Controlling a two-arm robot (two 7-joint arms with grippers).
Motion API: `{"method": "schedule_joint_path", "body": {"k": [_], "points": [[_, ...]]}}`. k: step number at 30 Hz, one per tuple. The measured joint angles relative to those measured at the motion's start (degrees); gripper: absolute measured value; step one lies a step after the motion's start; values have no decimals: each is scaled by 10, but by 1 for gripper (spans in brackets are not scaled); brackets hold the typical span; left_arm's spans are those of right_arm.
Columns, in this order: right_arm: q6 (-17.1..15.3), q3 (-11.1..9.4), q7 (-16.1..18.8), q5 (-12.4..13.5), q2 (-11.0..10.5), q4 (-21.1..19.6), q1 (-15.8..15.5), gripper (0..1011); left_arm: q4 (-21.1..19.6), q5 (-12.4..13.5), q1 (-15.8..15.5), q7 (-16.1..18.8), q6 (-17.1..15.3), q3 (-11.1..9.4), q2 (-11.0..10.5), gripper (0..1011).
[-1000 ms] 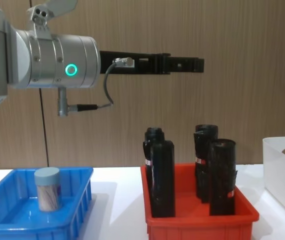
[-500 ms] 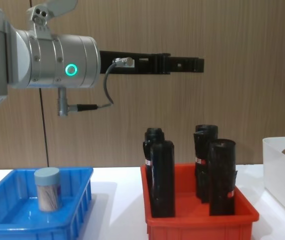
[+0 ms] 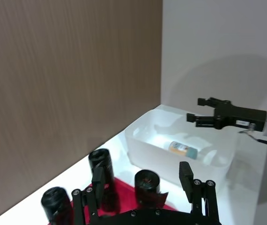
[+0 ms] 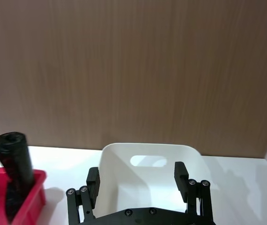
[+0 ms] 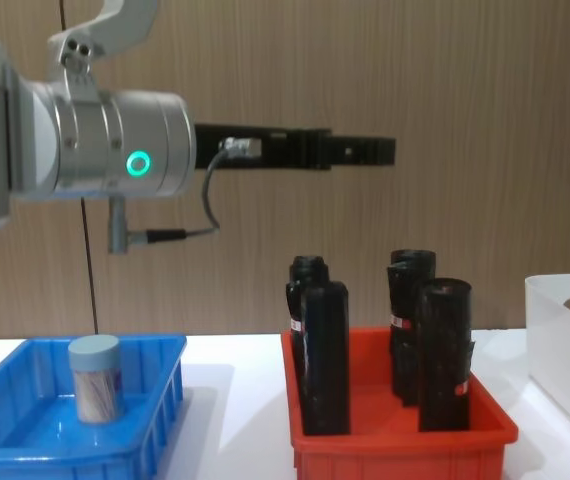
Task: Pick the cotton swabs from the blue box and place them into the white box.
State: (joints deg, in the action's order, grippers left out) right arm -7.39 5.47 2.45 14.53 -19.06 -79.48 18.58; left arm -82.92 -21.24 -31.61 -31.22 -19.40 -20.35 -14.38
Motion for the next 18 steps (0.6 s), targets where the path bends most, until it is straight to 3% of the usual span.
{"method": "schedule_joint_path", "body": {"k": [18], "points": [[27, 37, 7, 10, -1, -106, -95, 1002, -44, 41, 77, 130, 80, -25, -32, 1003]]}}
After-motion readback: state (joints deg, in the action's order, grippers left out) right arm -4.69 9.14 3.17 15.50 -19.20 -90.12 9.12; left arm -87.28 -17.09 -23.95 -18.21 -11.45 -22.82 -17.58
